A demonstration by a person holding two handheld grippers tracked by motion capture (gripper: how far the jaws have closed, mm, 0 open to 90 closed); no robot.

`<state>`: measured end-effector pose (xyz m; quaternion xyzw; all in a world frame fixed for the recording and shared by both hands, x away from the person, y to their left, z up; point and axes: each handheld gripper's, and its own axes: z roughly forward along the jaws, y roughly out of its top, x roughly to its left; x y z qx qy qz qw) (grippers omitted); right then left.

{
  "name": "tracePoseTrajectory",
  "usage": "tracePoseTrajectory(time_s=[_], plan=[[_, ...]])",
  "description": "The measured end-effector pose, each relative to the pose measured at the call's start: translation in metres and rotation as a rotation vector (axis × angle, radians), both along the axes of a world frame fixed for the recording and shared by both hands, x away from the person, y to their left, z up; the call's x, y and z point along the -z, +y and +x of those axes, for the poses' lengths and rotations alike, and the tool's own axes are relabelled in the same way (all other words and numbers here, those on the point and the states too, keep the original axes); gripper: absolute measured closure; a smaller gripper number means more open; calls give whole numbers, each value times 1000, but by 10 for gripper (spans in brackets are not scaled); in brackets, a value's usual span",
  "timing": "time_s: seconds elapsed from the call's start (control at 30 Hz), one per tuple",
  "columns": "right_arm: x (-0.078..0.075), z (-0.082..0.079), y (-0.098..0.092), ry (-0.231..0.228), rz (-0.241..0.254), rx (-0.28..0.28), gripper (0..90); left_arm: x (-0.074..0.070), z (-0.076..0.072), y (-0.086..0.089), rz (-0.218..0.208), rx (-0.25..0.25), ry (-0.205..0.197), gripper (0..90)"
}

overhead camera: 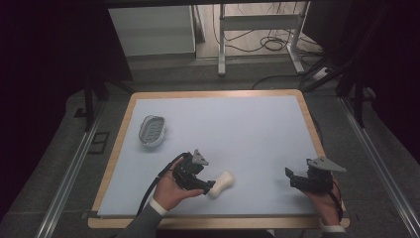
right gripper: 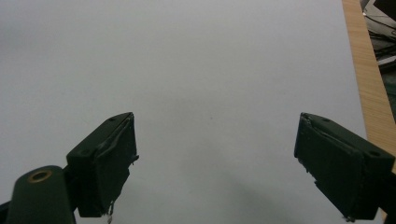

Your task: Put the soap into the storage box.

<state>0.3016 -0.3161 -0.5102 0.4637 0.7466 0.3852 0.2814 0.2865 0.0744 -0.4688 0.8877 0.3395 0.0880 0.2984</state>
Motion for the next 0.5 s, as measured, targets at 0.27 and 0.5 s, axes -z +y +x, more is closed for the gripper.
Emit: tracePoseTrajectory(time_s=[0.27, 0.5], plan=[[1, 1, 1, 5, -7, 1, 129, 4, 4, -15, 18, 14, 28, 247], [1, 0, 1, 5, -8, 0, 129, 15, 14, -39, 59, 35, 80, 248]])
